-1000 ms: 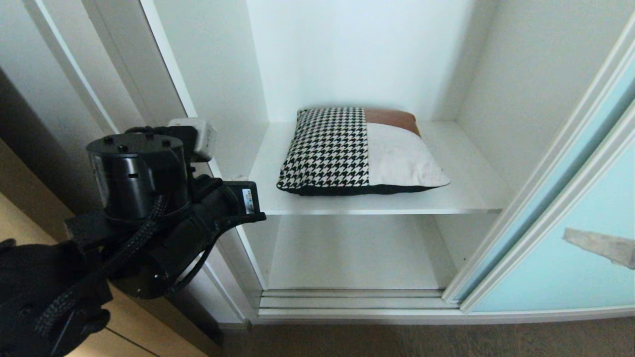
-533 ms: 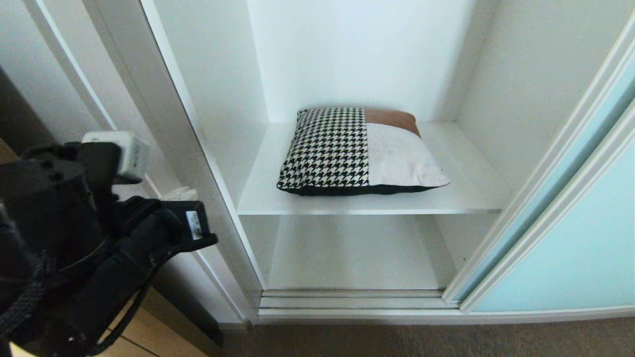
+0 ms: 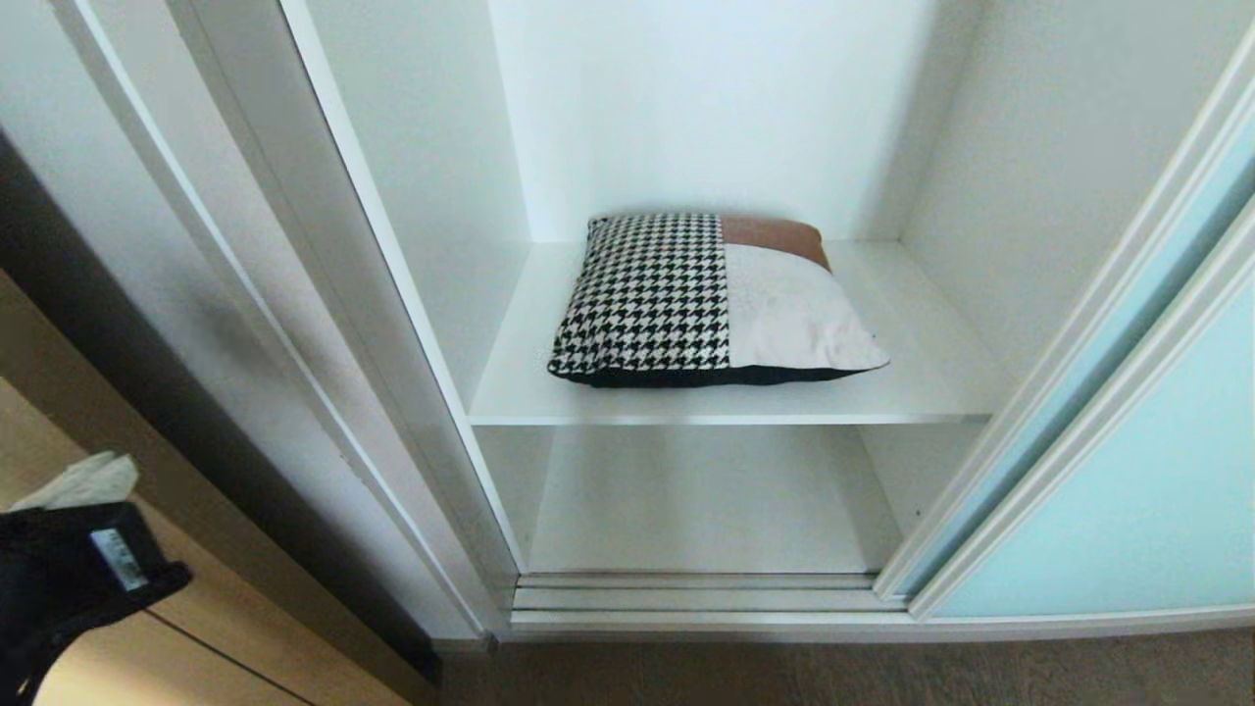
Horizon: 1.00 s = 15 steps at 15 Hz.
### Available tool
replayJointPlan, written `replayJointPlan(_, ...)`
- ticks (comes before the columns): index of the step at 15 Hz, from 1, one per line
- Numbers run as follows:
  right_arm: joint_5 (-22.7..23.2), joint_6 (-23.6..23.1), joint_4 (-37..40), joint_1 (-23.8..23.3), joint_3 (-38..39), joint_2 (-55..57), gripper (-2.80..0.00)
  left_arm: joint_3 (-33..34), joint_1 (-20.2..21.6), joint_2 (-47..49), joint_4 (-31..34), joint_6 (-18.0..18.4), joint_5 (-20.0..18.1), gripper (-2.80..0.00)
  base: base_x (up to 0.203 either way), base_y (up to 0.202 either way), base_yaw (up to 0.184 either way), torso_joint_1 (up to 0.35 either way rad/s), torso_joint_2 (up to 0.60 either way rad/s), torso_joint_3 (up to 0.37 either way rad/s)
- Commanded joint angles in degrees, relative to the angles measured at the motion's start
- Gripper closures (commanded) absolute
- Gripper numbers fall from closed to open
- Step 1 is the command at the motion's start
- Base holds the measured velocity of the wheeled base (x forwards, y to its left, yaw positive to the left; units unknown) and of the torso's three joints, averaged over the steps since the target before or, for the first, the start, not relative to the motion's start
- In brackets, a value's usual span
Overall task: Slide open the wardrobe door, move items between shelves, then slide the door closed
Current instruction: Close the door
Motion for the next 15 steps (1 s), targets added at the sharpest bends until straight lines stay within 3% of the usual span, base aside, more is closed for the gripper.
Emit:
replayJointPlan(1, -2.11, 0.03, 0.39, -0.06, 0.43, -2.74, 0.0, 3.25, 3.43, -8.44, 0.54, 0.45, 0.18, 0.0, 0.0, 0.0, 0.0, 0.0, 0.0, 0.0)
replayJointPlan(6, -3.2, 0.34, 3.15, -0.38, 5.32, -7.68, 0.0, 10.88, 10.56, -24.38, 9.09, 1.23, -1.06, 0.0, 0.0, 0.0, 0.0, 0.0, 0.0, 0.0)
replayJointPlan(11, -2.96, 3.05, 3.0, -1.36, 4.94, -9.36, 0.0, 16.73, 17.62, -38.75, 17.25, 2.38, -1.36, 0.0, 0.0, 0.0, 0.0, 0.0, 0.0, 0.0)
replayJointPlan(13, -3.38, 3.52, 3.09, -1.45, 4.9, -9.36, 0.0, 17.22, 20.13, -44.81, 23.43, 2.61, -1.85, 0.0, 0.0, 0.0, 0.0, 0.0, 0.0, 0.0)
replayJointPlan(14, -3.38, 3.44, 3.09, -1.45, 5.09, -9.36, 0.0, 17.1, 20.7, -47.66, 25.94, 2.73, -2.66, 0.0, 0.0, 0.0, 0.0, 0.0, 0.0, 0.0)
replayJointPlan(15, -2.93, 3.31, 3.09, -1.45, 5.41, -9.45, 0.0, 16.85, 21.02, -50.61, 27.88, 2.93, -5.89, 0.0, 0.0, 0.0, 0.0, 0.0, 0.0, 0.0)
